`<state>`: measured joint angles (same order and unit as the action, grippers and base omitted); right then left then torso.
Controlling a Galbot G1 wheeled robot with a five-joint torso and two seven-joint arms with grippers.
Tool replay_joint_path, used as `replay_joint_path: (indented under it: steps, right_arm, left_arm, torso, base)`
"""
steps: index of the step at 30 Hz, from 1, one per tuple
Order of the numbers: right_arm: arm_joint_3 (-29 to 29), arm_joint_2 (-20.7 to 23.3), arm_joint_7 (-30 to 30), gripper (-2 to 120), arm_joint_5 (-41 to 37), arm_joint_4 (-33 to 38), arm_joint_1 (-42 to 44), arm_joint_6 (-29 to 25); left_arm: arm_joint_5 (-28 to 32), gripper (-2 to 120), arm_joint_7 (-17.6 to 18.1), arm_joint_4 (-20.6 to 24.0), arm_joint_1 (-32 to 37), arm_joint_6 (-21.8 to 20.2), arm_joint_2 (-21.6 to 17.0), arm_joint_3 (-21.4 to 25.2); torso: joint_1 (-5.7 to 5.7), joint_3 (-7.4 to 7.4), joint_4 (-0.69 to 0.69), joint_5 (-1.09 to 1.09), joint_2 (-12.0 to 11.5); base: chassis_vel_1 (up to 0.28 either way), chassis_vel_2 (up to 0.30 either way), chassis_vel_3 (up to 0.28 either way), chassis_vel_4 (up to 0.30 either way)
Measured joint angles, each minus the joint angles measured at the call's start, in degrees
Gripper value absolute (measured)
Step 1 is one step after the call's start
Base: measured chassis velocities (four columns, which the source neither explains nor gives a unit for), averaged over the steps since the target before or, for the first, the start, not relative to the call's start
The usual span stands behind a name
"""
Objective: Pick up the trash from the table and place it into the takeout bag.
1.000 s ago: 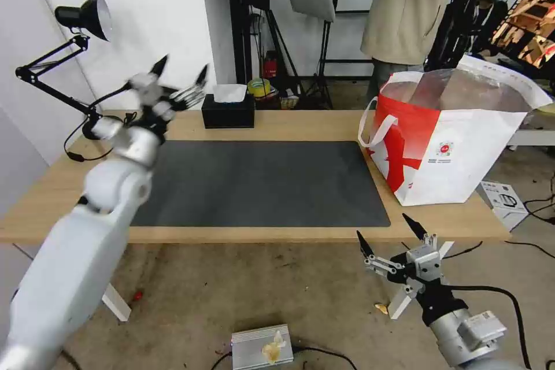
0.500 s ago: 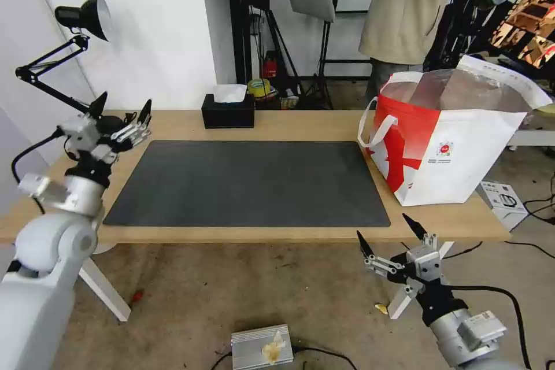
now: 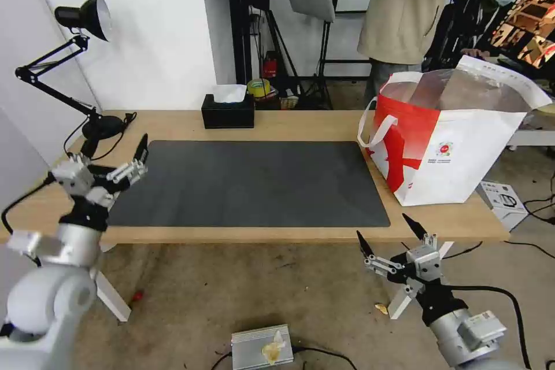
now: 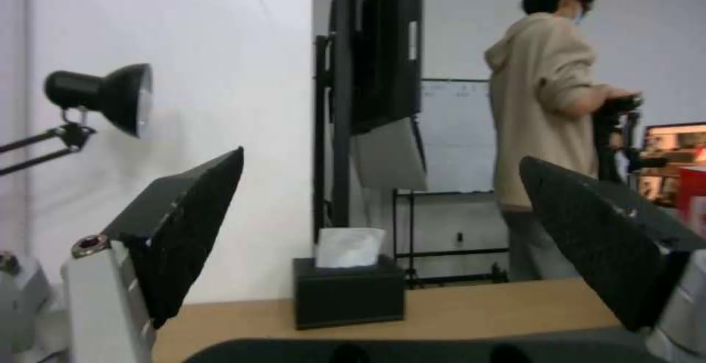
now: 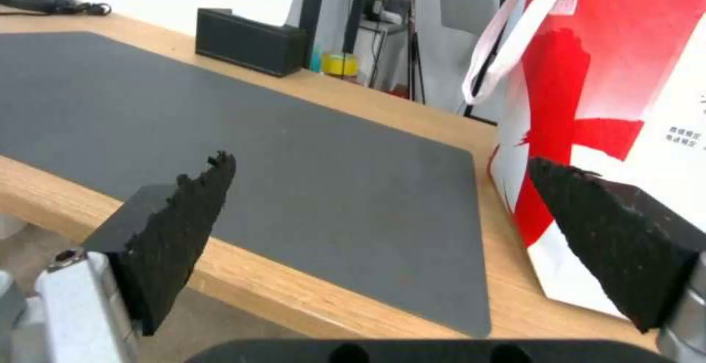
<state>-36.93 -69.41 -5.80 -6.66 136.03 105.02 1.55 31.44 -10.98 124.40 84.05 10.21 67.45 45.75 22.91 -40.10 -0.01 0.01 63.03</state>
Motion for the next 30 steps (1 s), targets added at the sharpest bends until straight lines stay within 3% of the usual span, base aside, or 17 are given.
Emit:
replay_joint_path:
  steps: [3, 18, 30]
  right_arm:
    - [0.0, 0.0, 0.0, 100, 0.0, 0.0, 0.0, 0.0]
    - [0.0, 0.0, 0.0, 100, 0.0, 0.0, 0.0, 0.0]
    - [0.0, 0.0, 0.0, 100, 0.0, 0.0, 0.0, 0.0]
  left_arm:
    - [-2.13, 100, -2.46, 1.12, 3.69, 2.57, 3.14, -0.58]
    - [-6.64, 100, -10.43, 0.83, 11.66, 9.78, 7.33, -1.09]
    - [-9.14, 100, -11.95, -2.21, 14.03, 13.39, 9.18, -1.63]
  torso:
    - [0.0, 0.0, 0.0, 0.0, 0.0]
    - [0.0, 0.0, 0.0, -0.01, 0.0]
    - [0.0, 0.0, 0.01, -0.01, 0.0]
  base:
    - [0.0, 0.0, 0.0, 0.0]
    - [0.0, 0.0, 0.0, 0.0]
    - [0.0, 0.0, 0.0, 0.0]
